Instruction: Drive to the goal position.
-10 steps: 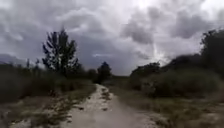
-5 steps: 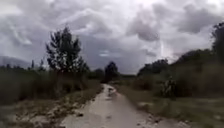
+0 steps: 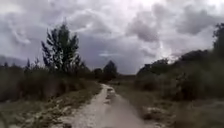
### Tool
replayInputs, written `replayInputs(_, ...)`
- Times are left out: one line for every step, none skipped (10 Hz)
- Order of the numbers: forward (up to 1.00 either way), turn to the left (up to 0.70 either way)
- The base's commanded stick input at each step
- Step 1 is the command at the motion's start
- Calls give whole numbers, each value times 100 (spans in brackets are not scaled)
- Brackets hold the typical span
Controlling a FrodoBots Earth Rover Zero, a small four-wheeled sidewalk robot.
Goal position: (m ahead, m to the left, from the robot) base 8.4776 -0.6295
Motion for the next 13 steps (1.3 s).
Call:
replayInputs(85, 0)
replayInputs(85, 3)
replayInputs(85, 17)
replayInputs(85, 33)
replayInputs(85, 34)
replayInputs(85, 15)
replayInputs(85, 2)
replayInputs(85, 0)
replayInputs(85, 0)
replayInputs(85, 0)
replayInputs(85, 0)
replayInputs(85, 0)
replayInputs(85, 0)
